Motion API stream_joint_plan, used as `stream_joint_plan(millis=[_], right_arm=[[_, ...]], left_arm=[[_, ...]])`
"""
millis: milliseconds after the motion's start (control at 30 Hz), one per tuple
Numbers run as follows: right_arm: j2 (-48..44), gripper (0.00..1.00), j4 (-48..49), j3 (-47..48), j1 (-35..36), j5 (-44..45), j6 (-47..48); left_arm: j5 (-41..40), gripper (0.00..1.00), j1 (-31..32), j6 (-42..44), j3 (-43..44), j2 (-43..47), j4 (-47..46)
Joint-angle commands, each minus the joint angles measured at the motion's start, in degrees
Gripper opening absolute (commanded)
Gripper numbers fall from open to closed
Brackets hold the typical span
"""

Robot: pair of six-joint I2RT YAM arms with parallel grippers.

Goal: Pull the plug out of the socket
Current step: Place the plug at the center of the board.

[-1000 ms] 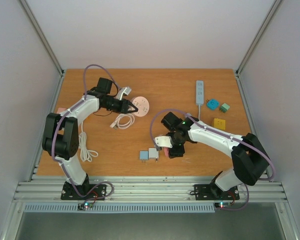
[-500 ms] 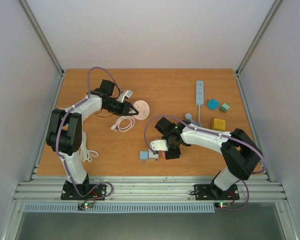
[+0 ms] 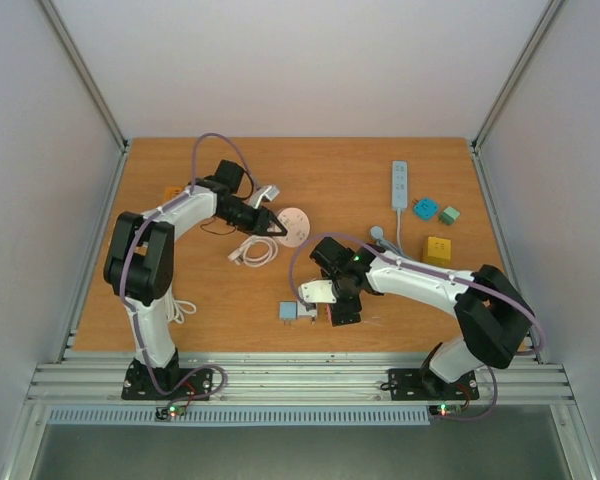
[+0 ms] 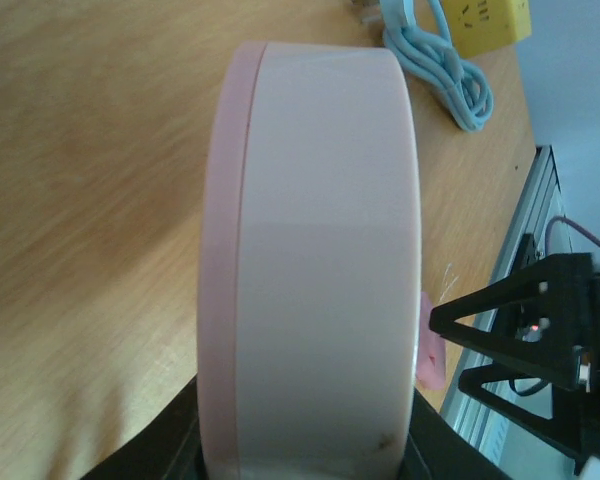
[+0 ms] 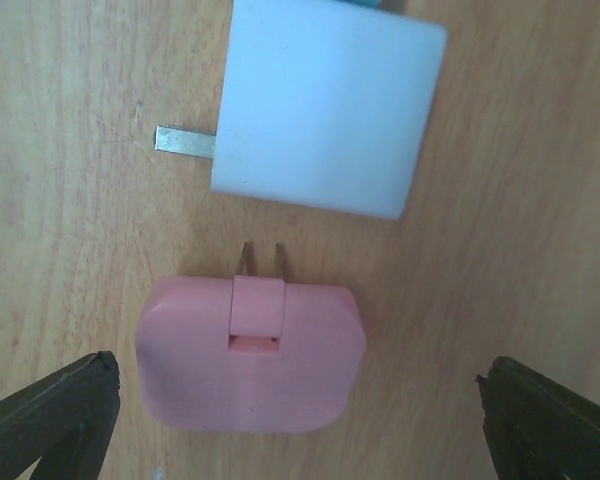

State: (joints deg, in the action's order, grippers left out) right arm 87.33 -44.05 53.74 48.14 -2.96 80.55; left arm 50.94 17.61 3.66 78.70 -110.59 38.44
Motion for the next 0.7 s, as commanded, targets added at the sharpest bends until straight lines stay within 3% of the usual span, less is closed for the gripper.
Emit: stream_joint_plan(millis=[0,200,367,667], right_arm=[[-5.4,0.98,-1.7,0.1,0.5,1.4,-0.9],[-14.6,0.99,-4.2,2.2,-0.9,-0.3,-3.6],[-20.5,0.98,-4.4,5.7,-7.1,-7.5,-8.3],[-23.6,0.99,1.3,4.8,-14.0,-10.0,-14.5]], left_arm=[[2.9,0.00,2.4,4.6,3.7,-1.3,4.3],[3.6,0.00,5.7,10.9,5.3,-2.6,10.6],[3.5,0.00,7.0,14.8,7.1,-5.0,16.0],[-0.3,0.01,8.9,16.4,8.8,-9.2,19.1]])
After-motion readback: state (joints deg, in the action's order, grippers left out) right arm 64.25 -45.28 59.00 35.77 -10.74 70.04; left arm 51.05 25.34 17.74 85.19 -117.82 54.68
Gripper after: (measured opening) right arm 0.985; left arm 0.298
